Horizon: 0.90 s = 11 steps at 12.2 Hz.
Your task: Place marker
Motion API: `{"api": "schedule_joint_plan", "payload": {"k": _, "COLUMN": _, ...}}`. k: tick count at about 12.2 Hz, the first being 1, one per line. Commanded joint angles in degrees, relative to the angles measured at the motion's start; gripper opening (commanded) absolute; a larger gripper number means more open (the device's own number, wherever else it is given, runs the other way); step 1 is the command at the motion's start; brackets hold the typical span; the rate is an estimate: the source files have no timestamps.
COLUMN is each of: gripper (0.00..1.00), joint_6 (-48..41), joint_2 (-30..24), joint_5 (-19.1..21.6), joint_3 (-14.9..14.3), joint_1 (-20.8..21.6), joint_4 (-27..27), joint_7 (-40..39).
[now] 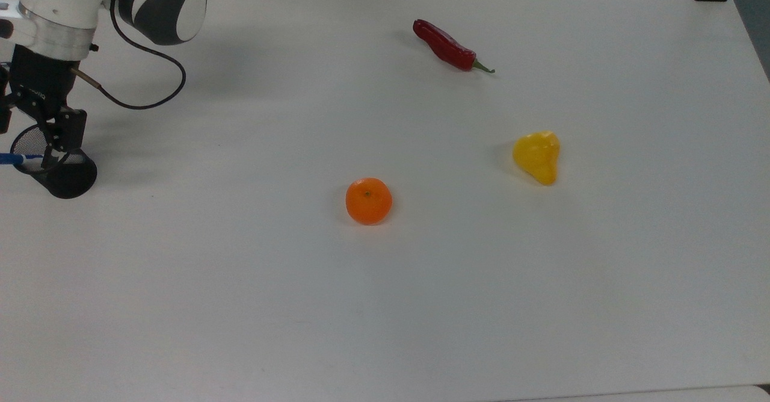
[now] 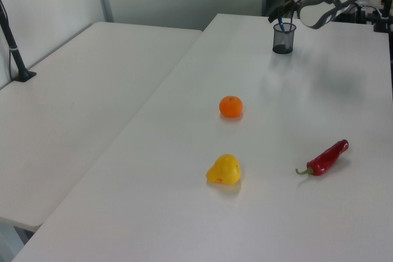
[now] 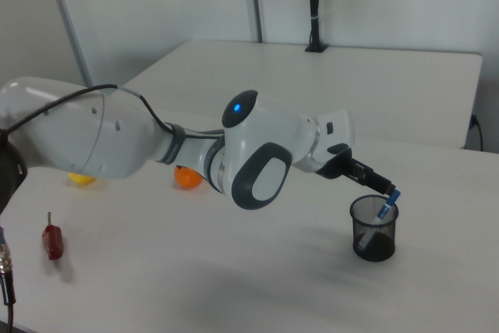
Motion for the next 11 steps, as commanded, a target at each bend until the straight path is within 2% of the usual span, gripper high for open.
{"api": "schedule_joint_plan", "payload": {"k": 1, "gripper": 1.00, "joint_6": -14.56, "joint_2": -10.42, "joint_5": 0.01, "joint_3": 0.31, "joint_1": 0.36, "joint_4": -2.37, "joint_7": -0.27}}
{"api": "schedule_joint_plan", "payload": {"k": 8, "gripper": 1.00, "joint_6": -41.90, "joint_2": -24.40, "joint_5": 0.89, "joint_3": 1.98, "joint_1": 3.53, "joint_4": -2.02, "joint_7": 0.44}}
{"api": "schedule_joint_plan", "payload": {"k": 9, "gripper": 1.00, "joint_6": -44.81, "joint_2": -26.07, "joint_5": 0.98, "joint_3": 2.77, "joint_1": 3.53, "joint_4": -0.79, "joint_7": 0.35}}
{"api": "schedule_joint_plan", "payload": {"k": 11, "gripper": 1.00, "joint_6": -53.14, "joint_2": -27.40, "joint_5": 0.98, "joint_3": 6.10, "joint_1": 3.00, "joint_4": 2.10, "joint_7": 1.48}}
